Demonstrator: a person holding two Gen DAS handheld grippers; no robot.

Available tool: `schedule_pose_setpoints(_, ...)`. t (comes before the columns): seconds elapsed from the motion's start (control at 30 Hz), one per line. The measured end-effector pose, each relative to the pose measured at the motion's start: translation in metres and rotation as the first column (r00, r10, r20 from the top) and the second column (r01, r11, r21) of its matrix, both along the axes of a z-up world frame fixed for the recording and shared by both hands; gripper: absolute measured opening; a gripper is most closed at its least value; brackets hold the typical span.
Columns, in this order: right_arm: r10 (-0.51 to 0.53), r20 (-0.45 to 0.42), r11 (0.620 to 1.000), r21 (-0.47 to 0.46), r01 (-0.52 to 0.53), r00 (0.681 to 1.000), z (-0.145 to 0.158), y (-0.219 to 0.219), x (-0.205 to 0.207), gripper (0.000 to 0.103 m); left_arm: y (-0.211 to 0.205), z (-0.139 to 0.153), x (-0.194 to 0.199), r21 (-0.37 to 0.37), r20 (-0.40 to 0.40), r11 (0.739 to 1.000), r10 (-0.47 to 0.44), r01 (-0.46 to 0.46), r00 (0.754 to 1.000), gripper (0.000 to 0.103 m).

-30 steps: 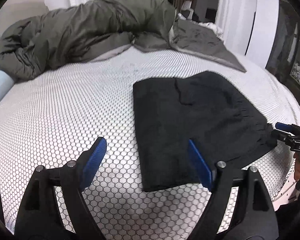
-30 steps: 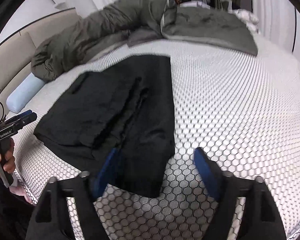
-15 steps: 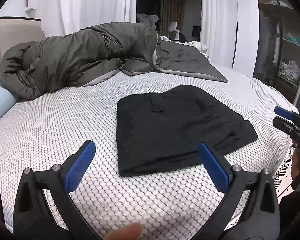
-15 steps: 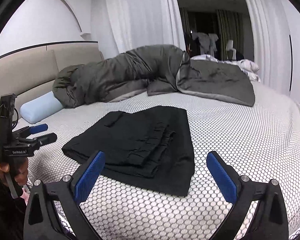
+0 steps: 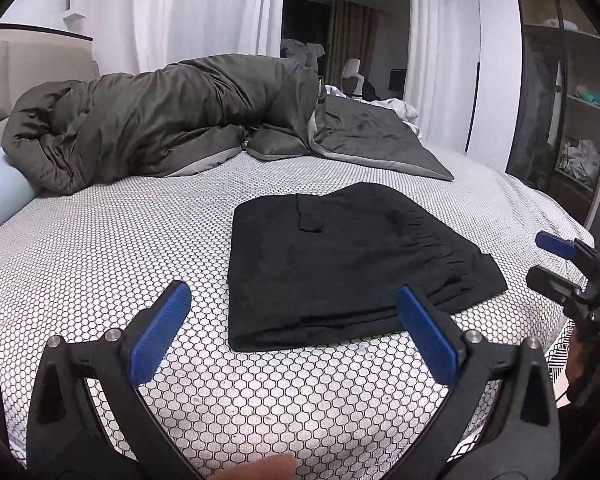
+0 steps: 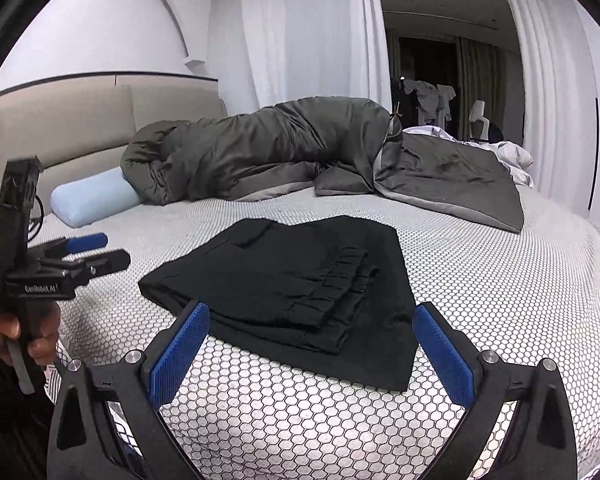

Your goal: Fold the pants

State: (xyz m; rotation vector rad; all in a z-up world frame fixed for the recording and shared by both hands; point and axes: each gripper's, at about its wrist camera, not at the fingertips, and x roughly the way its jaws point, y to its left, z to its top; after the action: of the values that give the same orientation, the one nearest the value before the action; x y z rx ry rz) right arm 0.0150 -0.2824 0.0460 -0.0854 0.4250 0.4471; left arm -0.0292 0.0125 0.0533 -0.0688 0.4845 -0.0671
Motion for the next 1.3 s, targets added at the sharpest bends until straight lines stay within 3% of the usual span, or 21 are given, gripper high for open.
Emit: schedule_pose_setpoints(1.3, 0.003, 0.018, 1.0, -0.002, -0.003, 1.0, -0.0002, 0.002, 0.0003, 0.103, -0.0091, -0.0008, 0.0004, 0.048, 0.006, 0.999, -0.005, 0.005, 1.0, 0.102)
